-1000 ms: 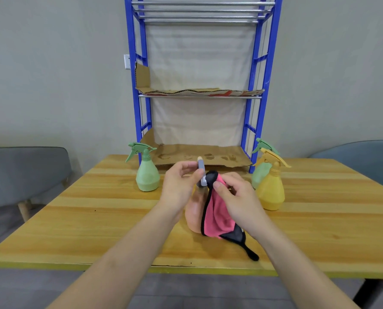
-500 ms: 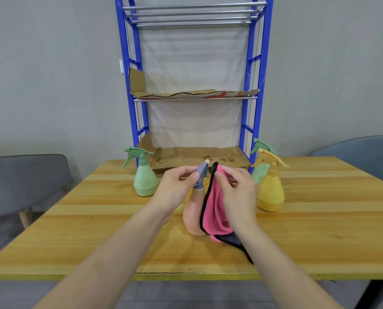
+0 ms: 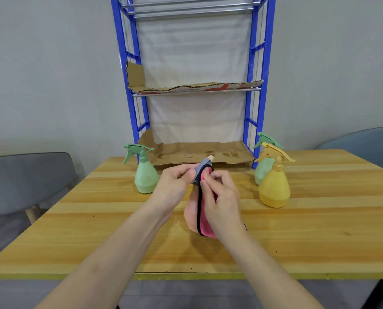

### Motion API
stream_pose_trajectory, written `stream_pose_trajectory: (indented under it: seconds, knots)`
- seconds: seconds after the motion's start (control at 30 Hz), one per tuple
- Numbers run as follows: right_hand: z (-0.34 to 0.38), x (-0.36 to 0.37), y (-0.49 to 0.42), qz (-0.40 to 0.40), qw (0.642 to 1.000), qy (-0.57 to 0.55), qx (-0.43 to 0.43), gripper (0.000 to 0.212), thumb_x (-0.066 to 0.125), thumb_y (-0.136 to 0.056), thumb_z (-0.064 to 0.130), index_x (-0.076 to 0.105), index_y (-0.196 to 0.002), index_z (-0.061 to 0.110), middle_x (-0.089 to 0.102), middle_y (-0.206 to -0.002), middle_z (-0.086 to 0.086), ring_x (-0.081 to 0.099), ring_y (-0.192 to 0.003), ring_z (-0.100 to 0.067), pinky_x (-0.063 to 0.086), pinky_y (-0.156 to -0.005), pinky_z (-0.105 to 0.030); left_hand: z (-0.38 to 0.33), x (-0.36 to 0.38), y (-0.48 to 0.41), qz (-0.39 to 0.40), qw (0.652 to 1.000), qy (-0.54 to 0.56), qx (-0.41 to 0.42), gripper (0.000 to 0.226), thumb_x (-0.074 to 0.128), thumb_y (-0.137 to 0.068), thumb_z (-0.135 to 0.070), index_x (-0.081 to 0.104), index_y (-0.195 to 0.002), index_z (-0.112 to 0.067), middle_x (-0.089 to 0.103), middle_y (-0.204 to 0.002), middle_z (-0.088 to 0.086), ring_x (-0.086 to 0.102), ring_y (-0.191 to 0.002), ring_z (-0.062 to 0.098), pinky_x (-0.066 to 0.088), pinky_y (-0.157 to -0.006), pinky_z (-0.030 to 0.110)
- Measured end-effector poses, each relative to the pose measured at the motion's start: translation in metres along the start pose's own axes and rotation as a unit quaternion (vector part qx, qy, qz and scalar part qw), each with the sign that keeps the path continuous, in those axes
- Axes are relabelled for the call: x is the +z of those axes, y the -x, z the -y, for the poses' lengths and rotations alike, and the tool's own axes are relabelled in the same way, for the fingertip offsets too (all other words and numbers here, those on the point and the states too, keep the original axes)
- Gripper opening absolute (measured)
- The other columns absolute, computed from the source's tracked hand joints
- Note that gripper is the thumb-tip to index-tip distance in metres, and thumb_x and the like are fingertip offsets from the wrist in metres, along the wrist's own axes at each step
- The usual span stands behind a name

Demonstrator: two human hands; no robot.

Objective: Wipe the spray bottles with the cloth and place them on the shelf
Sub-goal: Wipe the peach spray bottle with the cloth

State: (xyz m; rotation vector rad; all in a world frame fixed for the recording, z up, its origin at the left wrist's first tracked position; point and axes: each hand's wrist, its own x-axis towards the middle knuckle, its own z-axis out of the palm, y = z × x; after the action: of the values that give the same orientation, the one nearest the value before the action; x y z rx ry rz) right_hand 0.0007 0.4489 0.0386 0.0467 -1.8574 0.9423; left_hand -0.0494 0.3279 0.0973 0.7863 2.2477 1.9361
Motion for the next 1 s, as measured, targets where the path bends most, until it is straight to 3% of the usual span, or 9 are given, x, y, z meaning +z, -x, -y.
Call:
stream_pose_trajectory:
  seconds: [0.13,0.4,0.53,0.7,0.87,1.0]
  knots:
    - [-0.002,0.003,-0.01,-0.015,0.998,-0.025,0.061,0.019,0.06,-0.103,0.01,0.078,-0.11,0.008,0.058,-0.097,0.001,0.06,-0.088,-0.011,0.044,-0.079,-0.017,0.001,0.0,0.0,-0.002,1.0,-0.002,0.008,0.031,0.05,-0.108,-0.01,0.074,-0.125,-0.017,0.077,-0.112,-0.009,0.065,-0.088,-0.017,0.043,-0.066,-0.002]
    - [0.002,-0.004,-0.005,-0.002,1.0,-0.007,0.003,0.016,0.061,-0.101,0.005,0.077,-0.102,0.004,0.059,-0.096,-0.002,0.06,-0.086,-0.014,0.045,-0.077,-0.017,0.001,0.001,-0.001,0.0,1.0,-0.01,0.022,0.032,0.049,-0.107,-0.009,0.076,-0.122,-0.018,0.078,-0.111,-0.009,0.066,-0.092,-0.015,0.044,-0.069,-0.001]
    - [0.002,0.0,-0.019,-0.02,0.999,0.013,0.038,0.017,0.062,-0.101,0.007,0.077,-0.093,0.004,0.06,-0.092,-0.001,0.057,-0.081,-0.009,0.04,-0.073,-0.012,0.001,-0.001,-0.002,0.008,0.999,-0.005,0.033,0.031,0.051,-0.106,-0.009,0.076,-0.123,-0.017,0.079,-0.114,-0.006,0.07,-0.108,-0.002,0.048,-0.082,0.005]
    - [0.007,-0.008,-0.004,0.019,0.999,0.02,-0.025,0.016,0.063,-0.099,0.004,0.077,-0.106,0.003,0.06,-0.094,0.0,0.058,-0.085,-0.012,0.04,-0.077,-0.011,0.003,-0.001,-0.002,0.003,0.999,-0.008,0.044,0.031,0.051,-0.107,-0.011,0.077,-0.121,-0.02,0.079,-0.112,-0.01,0.07,-0.111,0.003,0.05,-0.094,0.016]
    - [-0.002,-0.004,-0.02,-0.009,1.0,0.029,0.003,0.016,0.062,-0.1,0.005,0.077,-0.102,0.003,0.06,-0.093,0.0,0.061,-0.083,-0.015,0.045,-0.076,-0.02,0.001,-0.001,-0.002,0.011,0.999,-0.015,0.051,0.033,0.05,-0.107,-0.009,0.077,-0.121,-0.02,0.079,-0.112,-0.01,0.07,-0.111,0.001,0.05,-0.093,0.012]
    - [-0.002,-0.006,-0.003,0.02,0.996,0.05,-0.069,0.02,0.061,-0.101,0.005,0.075,-0.114,0.003,0.062,-0.099,-0.003,0.06,-0.091,-0.021,0.047,-0.082,-0.023,0.002,0.0,-0.002,0.005,0.998,-0.01,0.058,0.032,0.05,-0.107,-0.01,0.077,-0.121,-0.019,0.079,-0.112,-0.01,0.07,-0.112,0.002,0.051,-0.098,0.016]
